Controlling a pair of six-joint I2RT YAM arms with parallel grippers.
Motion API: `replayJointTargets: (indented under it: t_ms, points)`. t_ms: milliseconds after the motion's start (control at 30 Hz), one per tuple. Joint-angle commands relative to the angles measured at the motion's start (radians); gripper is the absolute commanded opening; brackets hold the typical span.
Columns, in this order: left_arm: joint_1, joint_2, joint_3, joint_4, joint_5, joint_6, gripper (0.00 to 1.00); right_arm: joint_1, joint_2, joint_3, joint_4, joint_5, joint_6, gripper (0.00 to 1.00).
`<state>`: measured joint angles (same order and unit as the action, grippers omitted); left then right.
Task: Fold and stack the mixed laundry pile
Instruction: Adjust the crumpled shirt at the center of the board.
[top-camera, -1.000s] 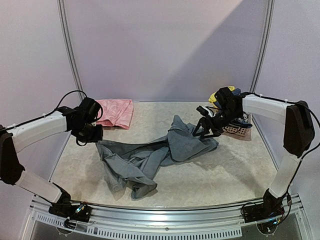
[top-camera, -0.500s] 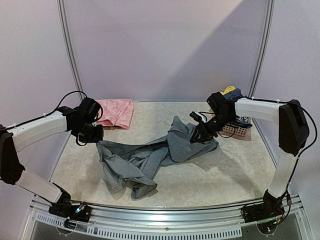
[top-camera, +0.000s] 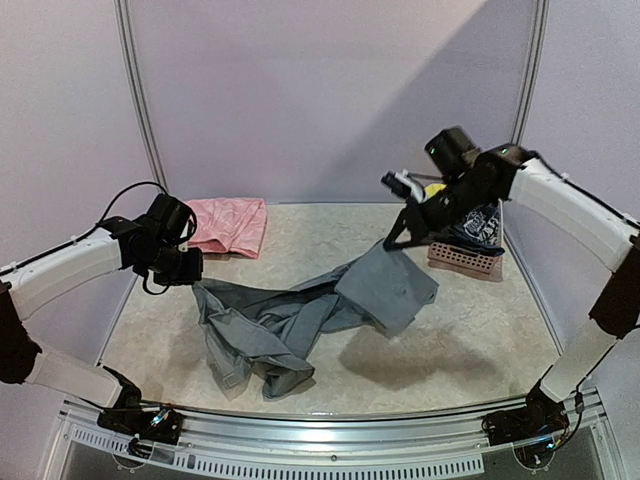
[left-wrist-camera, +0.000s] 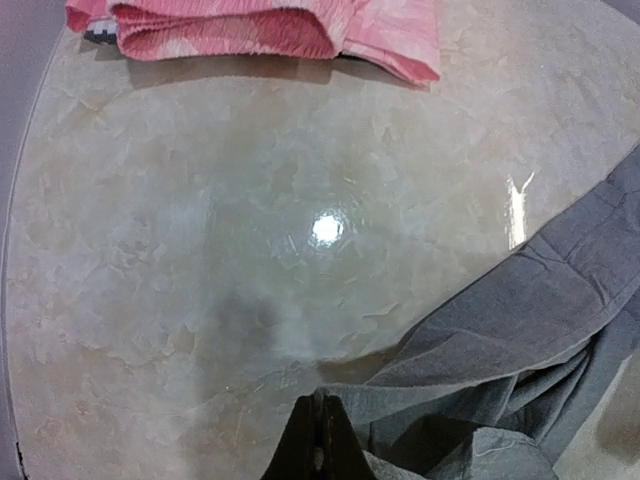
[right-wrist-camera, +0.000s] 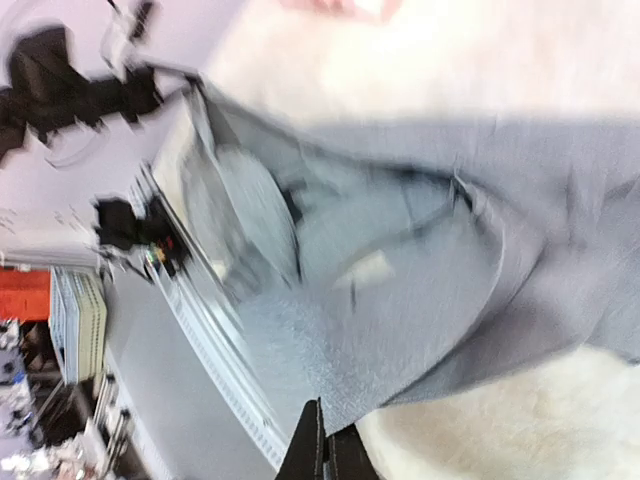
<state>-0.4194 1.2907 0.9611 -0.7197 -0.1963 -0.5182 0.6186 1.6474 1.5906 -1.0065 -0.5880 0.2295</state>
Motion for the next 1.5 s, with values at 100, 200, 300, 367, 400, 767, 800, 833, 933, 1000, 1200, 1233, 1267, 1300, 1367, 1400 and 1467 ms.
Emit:
replayJointTargets:
  t_ms: [100, 200, 300, 367, 400, 767, 800, 833, 933, 1000, 1200, 1233, 1267, 1300, 1367, 1400, 1467]
  points:
    - [0.013, -0.099, 0.035, 0.035, 0.026, 0.064, 0.0, -0.042, -0.049, 0.384, -0.173, 0.141, 0.117, 0.0]
    - [0.012, -0.121, 0.083, 0.031, 0.046, 0.095, 0.0, -0.056, -0.04, 0.467, -0.159, 0.116, 0.17, 0.0]
    - [0.011, -0.142, 0.137, 0.031, 0.06, 0.115, 0.0, -0.069, -0.052, 0.498, -0.101, 0.07, 0.233, 0.0]
    - [0.013, -0.155, 0.165, 0.031, 0.073, 0.127, 0.0, -0.082, -0.073, 0.495, -0.056, 0.043, 0.278, 0.0]
    - [0.013, -0.161, 0.176, 0.031, 0.083, 0.129, 0.0, -0.083, -0.083, 0.494, -0.053, 0.044, 0.288, 0.0]
    - [0.012, -0.209, 0.018, 0.002, 0.14, 0.076, 0.0, -0.084, -0.153, 0.071, -0.113, 0.049, 0.344, 0.0]
    - [0.012, -0.203, -0.002, 0.001, 0.144, 0.067, 0.0, -0.085, -0.144, 0.009, -0.061, 0.038, 0.374, 0.0]
    - [0.013, -0.192, -0.022, 0.001, 0.145, 0.06, 0.0, -0.083, -0.127, -0.036, -0.011, 0.031, 0.393, 0.0]
    - [0.013, -0.148, -0.058, 0.007, 0.147, 0.04, 0.0, -0.084, -0.027, -0.067, 0.074, 0.04, 0.425, 0.0]
    - [0.013, -0.116, -0.071, 0.017, 0.149, 0.027, 0.0, -0.081, 0.09, -0.028, 0.089, 0.055, 0.414, 0.0]
    - [0.012, -0.022, -0.063, 0.041, 0.154, 0.0, 0.0, -0.057, 0.351, 0.08, 0.096, 0.012, 0.38, 0.09]
    - [0.013, -0.008, -0.058, 0.038, 0.152, -0.002, 0.0, -0.048, 0.391, 0.098, 0.075, 0.016, 0.366, 0.16]
    - [0.013, 0.005, -0.052, 0.034, 0.149, -0.001, 0.0, -0.039, 0.408, 0.112, 0.057, 0.021, 0.345, 0.23]
    - [0.013, 0.015, -0.048, 0.033, 0.148, -0.004, 0.0, -0.034, 0.42, 0.109, 0.047, 0.027, 0.333, 0.29]
    - [0.013, 0.028, -0.044, 0.034, 0.147, -0.007, 0.0, -0.033, 0.405, 0.088, 0.045, 0.033, 0.313, 0.4]
    - [0.012, 0.033, -0.043, 0.035, 0.147, -0.009, 0.0, -0.033, 0.393, 0.075, 0.046, 0.033, 0.298, 0.43]
    - [0.013, 0.036, -0.045, 0.037, 0.147, -0.014, 0.0, -0.033, 0.352, 0.051, 0.039, 0.033, 0.261, 0.52]
